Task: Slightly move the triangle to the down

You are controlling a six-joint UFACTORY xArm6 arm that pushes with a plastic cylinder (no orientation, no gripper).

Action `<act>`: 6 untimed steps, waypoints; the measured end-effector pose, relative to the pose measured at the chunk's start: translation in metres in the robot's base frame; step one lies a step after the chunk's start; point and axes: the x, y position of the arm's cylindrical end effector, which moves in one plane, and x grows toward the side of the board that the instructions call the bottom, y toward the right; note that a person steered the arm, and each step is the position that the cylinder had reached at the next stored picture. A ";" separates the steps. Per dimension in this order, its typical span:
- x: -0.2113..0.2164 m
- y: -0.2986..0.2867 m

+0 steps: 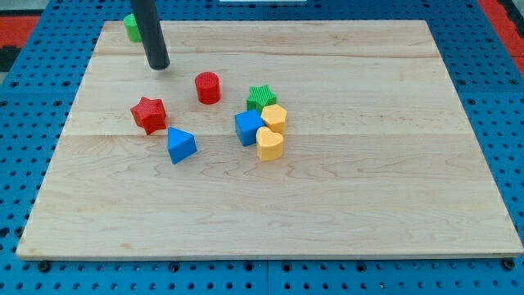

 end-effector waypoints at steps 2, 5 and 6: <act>0.073 0.052; 0.142 0.072; 0.146 0.083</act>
